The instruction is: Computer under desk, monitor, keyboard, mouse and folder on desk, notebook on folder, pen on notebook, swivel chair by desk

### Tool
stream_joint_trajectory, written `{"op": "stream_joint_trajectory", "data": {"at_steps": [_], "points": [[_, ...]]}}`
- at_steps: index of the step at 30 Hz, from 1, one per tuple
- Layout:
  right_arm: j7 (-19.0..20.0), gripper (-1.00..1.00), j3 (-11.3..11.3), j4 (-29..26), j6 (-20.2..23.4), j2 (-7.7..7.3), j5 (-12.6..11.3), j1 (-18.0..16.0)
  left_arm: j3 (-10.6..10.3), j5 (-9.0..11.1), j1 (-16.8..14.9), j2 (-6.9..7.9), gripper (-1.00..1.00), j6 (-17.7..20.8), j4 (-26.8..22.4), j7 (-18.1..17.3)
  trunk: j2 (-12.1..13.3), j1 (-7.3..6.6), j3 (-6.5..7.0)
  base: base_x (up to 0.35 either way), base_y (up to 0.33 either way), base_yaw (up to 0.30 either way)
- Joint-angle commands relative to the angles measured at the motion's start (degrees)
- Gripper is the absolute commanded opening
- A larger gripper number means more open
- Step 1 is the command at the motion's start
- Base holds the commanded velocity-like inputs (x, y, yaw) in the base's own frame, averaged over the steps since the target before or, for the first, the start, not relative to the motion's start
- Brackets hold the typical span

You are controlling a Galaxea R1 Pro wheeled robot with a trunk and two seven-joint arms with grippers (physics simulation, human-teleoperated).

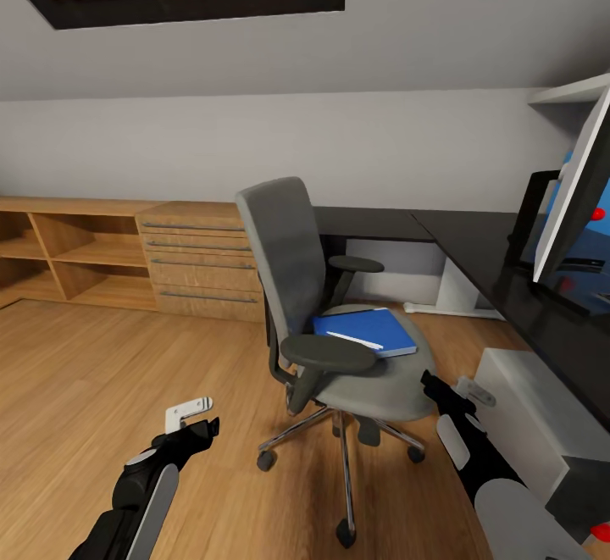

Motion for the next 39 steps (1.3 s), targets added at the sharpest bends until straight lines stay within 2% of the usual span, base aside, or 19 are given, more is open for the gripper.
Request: {"op": "stream_joint_trajectory", "data": {"at_steps": [1,13,18,20,21,27,29,33,39], "points": [[-0.1,1.0,0.1,0.0,-0.3,-0.01,-0.6,0.0,0.0,0.6,0.0,-0.02,1.0,0.2,0.0,0.5,0.0,-0.01,-0.06,0.139,0.0,0.0],[-0.3,1.0,-0.1,0.0,-0.1,-0.16,-0.6,0.0,-0.1,0.6,0.0,-0.04,1.0,0.1,0.3,0.5,0.0,-0.01,-0.06,0.114,0.0,0.0],[-0.3,1.0,-1.2,0.0,0.0,-0.39,-0.6,0.0,-0.1,0.6,0.0,-0.03,1.0,0.1,0.3,0.5,0.0,-0.01,-0.06,0.009,0.0,0.0],[-0.2,1.0,-2.1,0.0,0.7,-0.62,-0.6,0.0,-0.1,0.6,0.0,-0.04,1.0,0.1,0.3,0.5,0.0,-0.01,-0.06,0.003,0.0,0.0],[-0.1,1.0,-2.7,0.0,2.4,-1.0,-0.6,0.0,-0.1,0.6,0.0,-0.03,1.0,0.1,0.3,0.5,0.0,-0.01,-0.06,0.0,0.0,0.0],[-0.1,1.0,-3.0,0.1,3.8,-1.36,-0.7,0.0,-0.1,0.6,0.0,-0.03,1.0,0.1,0.3,0.5,0.0,-0.01,-0.06,0.0,0.0,0.0],[-0.2,1.0,-3.0,0.1,3.9,-1.38,-1.5,0.0,-0.1,0.6,0.0,-0.03,1.0,0.1,0.3,0.5,0.0,-0.01,-0.06,0.0,0.0,0.0],[-0.2,1.0,-2.9,0.1,4.1,-1.4,-4.8,0.0,-0.1,0.7,0.0,-0.03,1.0,0.1,0.3,0.5,0.0,-0.01,-0.06,0.0,0.0,0.0],[-0.3,1.0,-2.7,-0.3,4.0,-1.32,-6.6,0.0,-0.1,0.7,0.0,-0.03,1.0,0.1,0.3,0.5,0.0,-0.01,-0.06,0.0,0.0,0.0]]}}
